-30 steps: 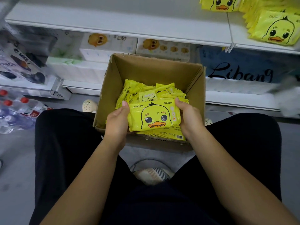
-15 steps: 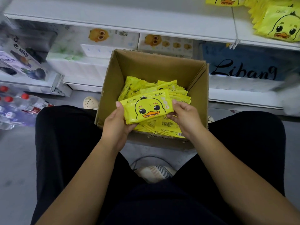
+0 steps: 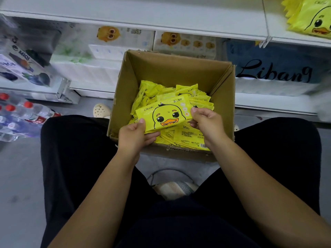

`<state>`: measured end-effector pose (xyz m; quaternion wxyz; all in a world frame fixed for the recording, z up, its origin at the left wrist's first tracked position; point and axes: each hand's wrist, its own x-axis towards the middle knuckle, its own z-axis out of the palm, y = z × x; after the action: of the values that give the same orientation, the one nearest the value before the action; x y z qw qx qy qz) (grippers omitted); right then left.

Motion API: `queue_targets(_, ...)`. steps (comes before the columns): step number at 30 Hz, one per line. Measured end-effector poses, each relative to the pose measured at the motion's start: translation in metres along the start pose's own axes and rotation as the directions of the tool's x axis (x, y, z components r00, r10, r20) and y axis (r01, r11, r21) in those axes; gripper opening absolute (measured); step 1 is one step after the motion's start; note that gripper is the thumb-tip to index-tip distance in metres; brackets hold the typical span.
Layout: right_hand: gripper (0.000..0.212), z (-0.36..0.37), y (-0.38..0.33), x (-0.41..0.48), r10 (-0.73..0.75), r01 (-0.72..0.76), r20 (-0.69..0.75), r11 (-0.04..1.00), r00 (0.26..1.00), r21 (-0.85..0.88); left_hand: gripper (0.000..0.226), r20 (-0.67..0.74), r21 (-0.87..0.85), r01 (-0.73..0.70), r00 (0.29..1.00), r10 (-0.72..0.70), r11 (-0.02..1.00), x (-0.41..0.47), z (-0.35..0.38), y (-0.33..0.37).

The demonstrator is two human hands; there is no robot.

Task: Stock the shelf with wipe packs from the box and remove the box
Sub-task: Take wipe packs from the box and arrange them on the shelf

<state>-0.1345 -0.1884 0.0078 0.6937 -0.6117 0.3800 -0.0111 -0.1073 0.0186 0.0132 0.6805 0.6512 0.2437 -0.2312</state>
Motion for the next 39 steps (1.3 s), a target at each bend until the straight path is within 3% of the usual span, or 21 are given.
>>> queue_targets(4, 0.009, 0.010, 0.000, 0.011, 0.005, -0.006, -0.035, 1.000, 0.999, -0.016, 0.028, -0.014, 0.018, -0.048, 0.999, 0.048, 0.999, 0.005, 0.001, 0.013)
queue_targets(8, 0.013, 0.017, 0.005, 0.030, 0.021, -0.012, 0.079, 0.993, 0.997, -0.116, 0.028, -0.087, 0.054, -0.143, 0.985, 0.147, 0.988, 0.015, -0.015, 0.011)
queue_targets(13, 0.021, 0.019, 0.013, 0.076, 0.048, -0.030, 0.047, 0.946, 0.998, -0.324, 0.038, -0.225, 0.352, -0.185, 0.935, 0.274, 0.918, 0.036, -0.043, 0.007)
queue_targets(17, 0.049, 0.043, 0.027, 0.106, 0.092, -0.060, 0.036, 0.854, 0.995, -0.518, 0.038, -0.288, 0.503, -0.154, 0.898, 0.333, 0.851, 0.040, -0.043, 0.002)
queue_targets(23, 0.089, 0.076, 0.045, 0.126, 0.131, -0.092, -0.002, 0.687, 0.991, -0.721, 0.037, -0.283, 0.372, -0.149, 0.922, 0.265, 0.916, 0.048, -0.049, 0.001)
queue_targets(25, 0.072, 0.079, 0.049, 0.129, 0.158, -0.130, -0.032, 0.660, 0.987, -0.740, 0.036, -0.286, 0.317, -0.132, 0.931, 0.227, 0.939, 0.049, -0.050, 0.001)
queue_targets(28, 0.041, 0.078, 0.047, 0.122, 0.211, -0.166, -0.017, 0.719, 0.977, -0.674, 0.034, -0.298, 0.270, -0.113, 0.935, 0.194, 0.956, 0.050, -0.048, 0.004)
queue_targets(32, 0.041, 0.067, 0.041, 0.110, 0.218, -0.206, -0.025, 0.871, 0.976, -0.446, 0.028, -0.283, 0.288, -0.091, 0.943, 0.175, 0.953, 0.049, -0.045, 0.002)
queue_targets(35, 0.059, 0.059, 0.029, 0.101, 0.284, -0.276, 0.006, 0.937, 0.959, -0.215, 0.017, -0.294, 0.287, -0.103, 0.937, 0.190, 0.952, 0.041, -0.038, 0.005)
queue_targets(39, 0.061, 0.056, -0.001, 0.067, 0.267, -0.273, 0.144, 0.962, 0.953, 0.025, 0.048, -0.184, 0.258, -0.266, 0.930, 0.317, 0.929, 0.021, -0.026, 0.009)
